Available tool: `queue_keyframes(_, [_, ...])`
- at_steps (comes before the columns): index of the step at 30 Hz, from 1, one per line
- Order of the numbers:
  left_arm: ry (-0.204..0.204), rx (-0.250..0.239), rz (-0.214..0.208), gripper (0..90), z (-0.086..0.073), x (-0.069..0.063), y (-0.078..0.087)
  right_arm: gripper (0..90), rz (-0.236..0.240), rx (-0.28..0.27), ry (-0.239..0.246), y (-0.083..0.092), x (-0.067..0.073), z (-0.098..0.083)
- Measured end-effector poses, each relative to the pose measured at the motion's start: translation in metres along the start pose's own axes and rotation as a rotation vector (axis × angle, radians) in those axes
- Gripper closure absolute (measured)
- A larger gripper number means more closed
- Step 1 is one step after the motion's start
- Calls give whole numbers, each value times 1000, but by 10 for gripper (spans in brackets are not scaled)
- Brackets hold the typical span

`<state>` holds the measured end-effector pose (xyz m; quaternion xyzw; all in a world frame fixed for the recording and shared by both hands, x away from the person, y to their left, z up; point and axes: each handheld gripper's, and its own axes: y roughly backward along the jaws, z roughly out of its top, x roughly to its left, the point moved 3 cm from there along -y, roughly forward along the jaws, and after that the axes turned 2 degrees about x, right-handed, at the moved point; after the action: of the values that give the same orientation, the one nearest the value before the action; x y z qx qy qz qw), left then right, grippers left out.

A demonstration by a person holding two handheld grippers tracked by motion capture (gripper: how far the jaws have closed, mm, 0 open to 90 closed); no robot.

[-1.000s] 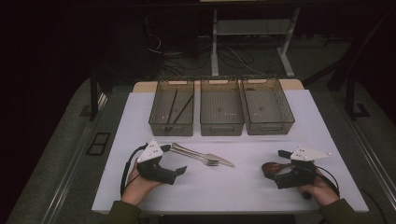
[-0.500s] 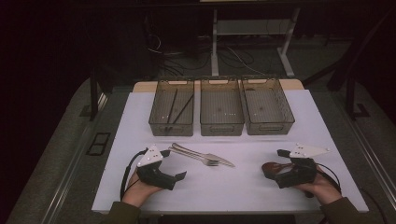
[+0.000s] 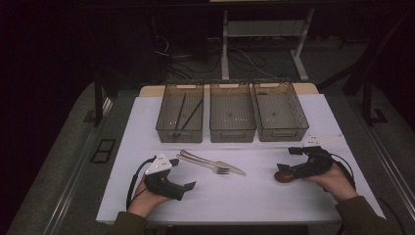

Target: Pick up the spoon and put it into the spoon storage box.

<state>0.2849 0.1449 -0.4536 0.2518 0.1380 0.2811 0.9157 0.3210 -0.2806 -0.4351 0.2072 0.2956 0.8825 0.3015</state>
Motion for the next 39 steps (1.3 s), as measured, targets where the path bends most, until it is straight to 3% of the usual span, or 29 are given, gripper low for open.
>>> queue_keyframes(5, [0,-5,-2,0,0,0,1,230,16,22,-15,-5,-11,1])
queue_keyframes(10, [-2,-9,-3,0,0,0,2,293,29,38,-11,-4,-11,-4])
queue_keyframes(27, [-5,-3,-12,0,-1,-2,1,381,52,129,28,-6,-2,-21])
queue_keyframes(39, [-7,2,-13,0,-2,-2,0,394,45,182,67,-11,-2,-29])
